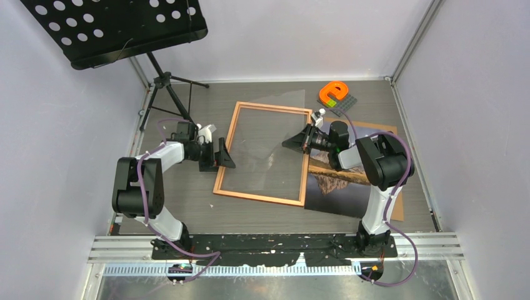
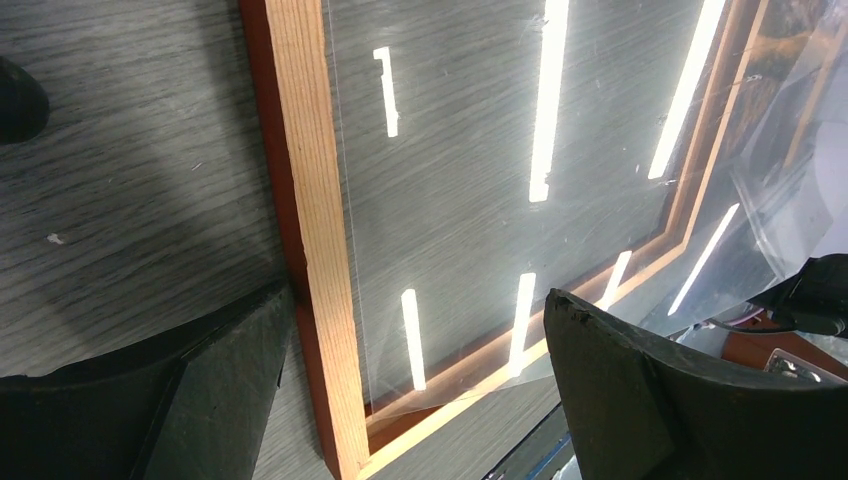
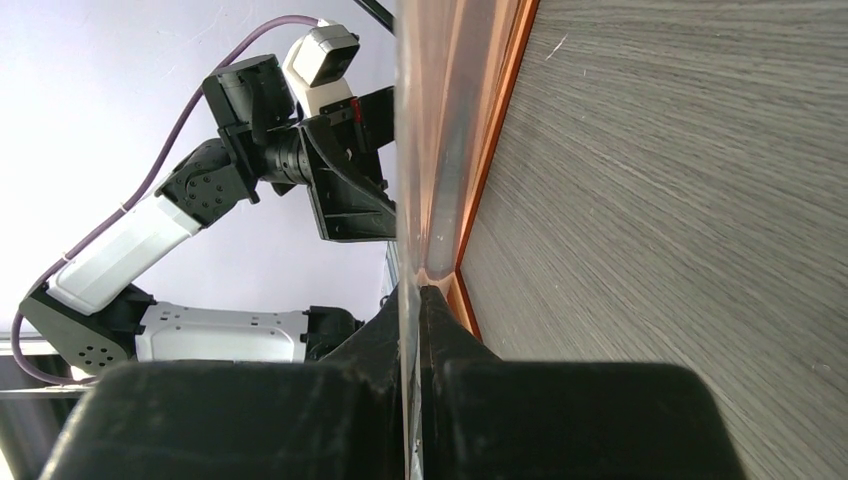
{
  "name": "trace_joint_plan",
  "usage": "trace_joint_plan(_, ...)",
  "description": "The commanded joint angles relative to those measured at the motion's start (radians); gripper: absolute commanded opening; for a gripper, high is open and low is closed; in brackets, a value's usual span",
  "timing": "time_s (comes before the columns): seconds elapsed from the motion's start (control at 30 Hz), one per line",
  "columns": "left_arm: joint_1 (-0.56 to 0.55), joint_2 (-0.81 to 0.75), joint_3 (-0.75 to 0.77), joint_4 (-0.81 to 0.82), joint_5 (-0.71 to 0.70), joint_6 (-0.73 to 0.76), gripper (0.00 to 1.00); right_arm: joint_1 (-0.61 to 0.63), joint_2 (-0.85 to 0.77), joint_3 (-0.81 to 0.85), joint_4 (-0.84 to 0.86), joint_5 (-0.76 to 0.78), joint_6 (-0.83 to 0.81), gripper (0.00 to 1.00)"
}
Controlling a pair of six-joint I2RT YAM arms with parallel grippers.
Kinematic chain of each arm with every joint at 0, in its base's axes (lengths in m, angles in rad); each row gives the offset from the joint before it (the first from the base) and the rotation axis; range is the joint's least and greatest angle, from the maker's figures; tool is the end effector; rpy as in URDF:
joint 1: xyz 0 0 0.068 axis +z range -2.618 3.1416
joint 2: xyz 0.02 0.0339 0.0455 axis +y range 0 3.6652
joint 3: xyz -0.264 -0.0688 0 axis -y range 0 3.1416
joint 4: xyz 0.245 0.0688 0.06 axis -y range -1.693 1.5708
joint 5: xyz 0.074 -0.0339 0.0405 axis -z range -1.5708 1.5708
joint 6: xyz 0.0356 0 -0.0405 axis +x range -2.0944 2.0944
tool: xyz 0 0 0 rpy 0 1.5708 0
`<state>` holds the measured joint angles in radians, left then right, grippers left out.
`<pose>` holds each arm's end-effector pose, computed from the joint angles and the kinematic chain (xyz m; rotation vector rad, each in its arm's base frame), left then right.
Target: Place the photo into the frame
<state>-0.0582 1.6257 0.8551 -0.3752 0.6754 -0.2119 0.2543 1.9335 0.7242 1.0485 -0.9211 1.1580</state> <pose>0.2922 -0.0393 0.1568 -0.0033 2.6520 -0.9970 0.3323 0.1157 0.1371 0.1072 2.0432 1.7523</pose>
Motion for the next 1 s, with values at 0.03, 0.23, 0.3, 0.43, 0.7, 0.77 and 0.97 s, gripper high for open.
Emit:
trace_joint_plan(0.03, 0.004, 0.020, 0.020, 0.020, 0.001, -0.004, 1.00, 0.007, -0.011, 0.013, 0.019, 0.020, -0.013, 0.06)
trace_joint_plan(0.23, 0.004, 0.016, 0.017, 0.019, 0.001, -0.005, 1.00, 0.007, -0.014, 0.008, -0.023, 0.027, -0.036, 0.06)
trace_joint_plan(0.3, 0.004, 0.015, 0.017, 0.021, 0.001, -0.006, 1.00, 0.008, -0.014, 0.007, -0.034, 0.029, -0.041, 0.06)
trace_joint_plan(0.43, 0.004, 0.015, 0.015, 0.020, 0.001, -0.008, 1.00, 0.008, -0.021, 0.000, -0.060, 0.034, -0.049, 0.06)
trace_joint_plan(0.7, 0.004, 0.020, 0.016, 0.021, 0.000, -0.013, 1.00, 0.011, -0.029, -0.002, -0.095, 0.042, -0.061, 0.06)
trace_joint_plan(0.77, 0.004, 0.019, 0.014, 0.024, 0.001, -0.014, 1.00, 0.012, -0.030, -0.002, -0.104, 0.046, -0.065, 0.06)
trace_joint_plan(0.97, 0.003, 0.021, 0.015, 0.025, 0.002, -0.016, 1.00, 0.018, -0.032, -0.002, -0.112, 0.055, -0.065, 0.06)
